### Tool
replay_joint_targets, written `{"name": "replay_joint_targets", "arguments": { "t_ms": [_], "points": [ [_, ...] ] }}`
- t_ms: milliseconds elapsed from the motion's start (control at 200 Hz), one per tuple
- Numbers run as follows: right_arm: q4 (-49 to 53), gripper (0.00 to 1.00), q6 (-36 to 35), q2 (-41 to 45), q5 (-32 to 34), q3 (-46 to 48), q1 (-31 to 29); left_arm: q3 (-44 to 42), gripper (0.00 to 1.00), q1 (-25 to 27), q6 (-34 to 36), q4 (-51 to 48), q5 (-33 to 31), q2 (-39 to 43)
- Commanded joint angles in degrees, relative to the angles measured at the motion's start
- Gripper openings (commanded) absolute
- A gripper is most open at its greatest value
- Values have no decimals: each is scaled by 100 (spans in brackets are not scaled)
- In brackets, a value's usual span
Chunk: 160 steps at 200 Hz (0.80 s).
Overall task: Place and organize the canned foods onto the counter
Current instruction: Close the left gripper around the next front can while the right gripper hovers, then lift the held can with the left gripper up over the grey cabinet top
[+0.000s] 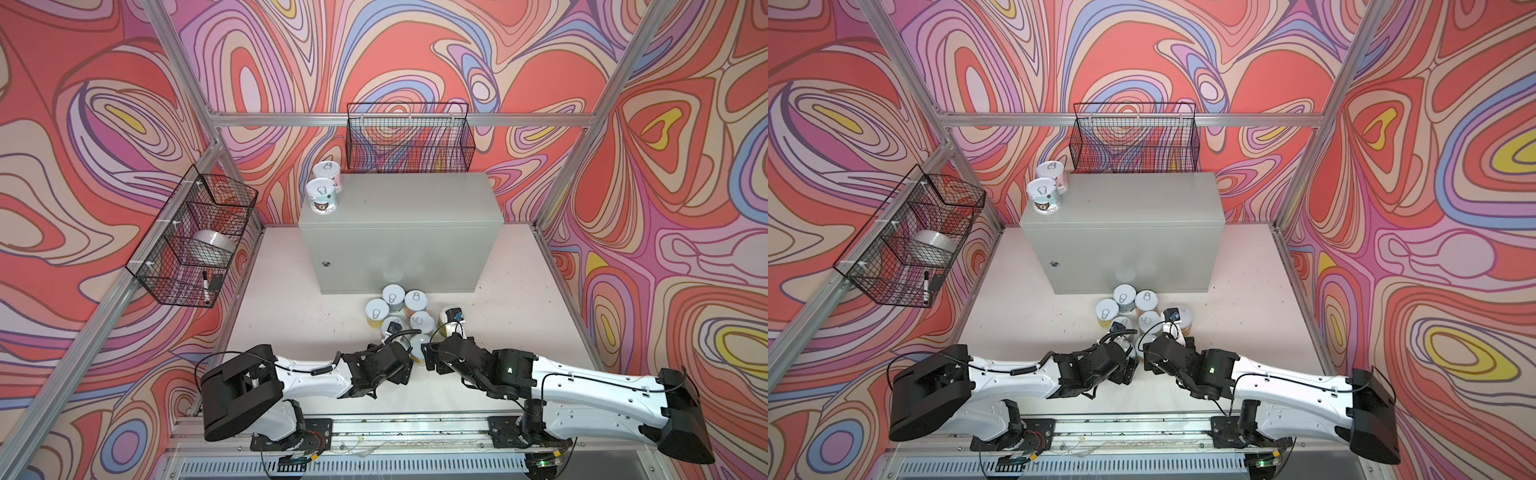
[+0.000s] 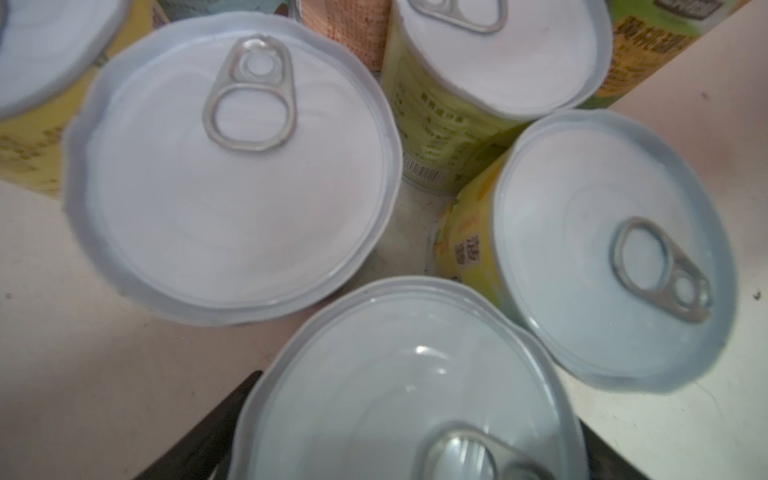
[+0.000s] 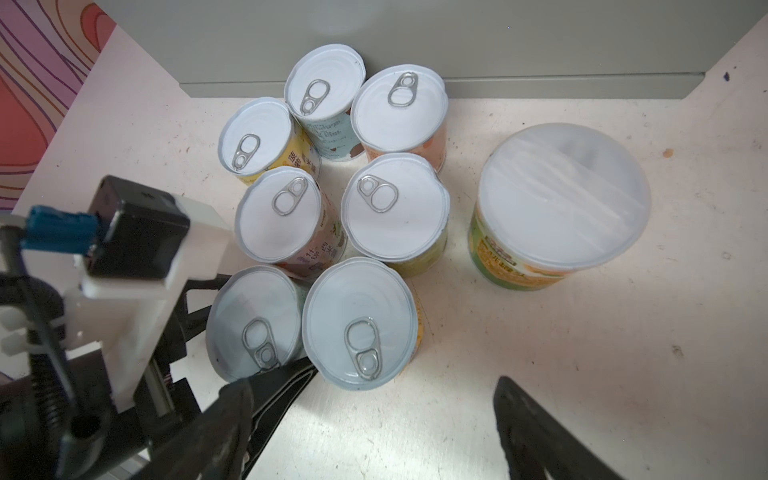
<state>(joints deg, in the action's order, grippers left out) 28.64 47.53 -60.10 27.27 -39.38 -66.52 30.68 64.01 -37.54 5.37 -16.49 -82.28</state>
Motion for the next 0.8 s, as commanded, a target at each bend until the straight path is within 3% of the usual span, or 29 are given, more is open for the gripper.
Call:
{"name": "replay_joint_targets", "arguments": {
  "t_ms": [0,315,421,501,626,796],
  "points": [
    [-179,94,3,39,105,104,-36,61,90,-117,-81,4,-91,84],
    [-172,94,19,55,125,135,-29,9,88,-257,10,53,-178,23],
    [-142,94,39,116,163,140,-36,48,96,-293,15,50,-216,-127],
    [-141,94,29,155,188,148,-36,60,96,-301,15,83,-252,-202],
    [-149,93,-15,122,200,129,-36,79,92,-305,-2,87,-331,-284],
    [-225,93,-16,145,191,201,-36,88,73,-309,-43,42,-404,-282]
  ]
}}
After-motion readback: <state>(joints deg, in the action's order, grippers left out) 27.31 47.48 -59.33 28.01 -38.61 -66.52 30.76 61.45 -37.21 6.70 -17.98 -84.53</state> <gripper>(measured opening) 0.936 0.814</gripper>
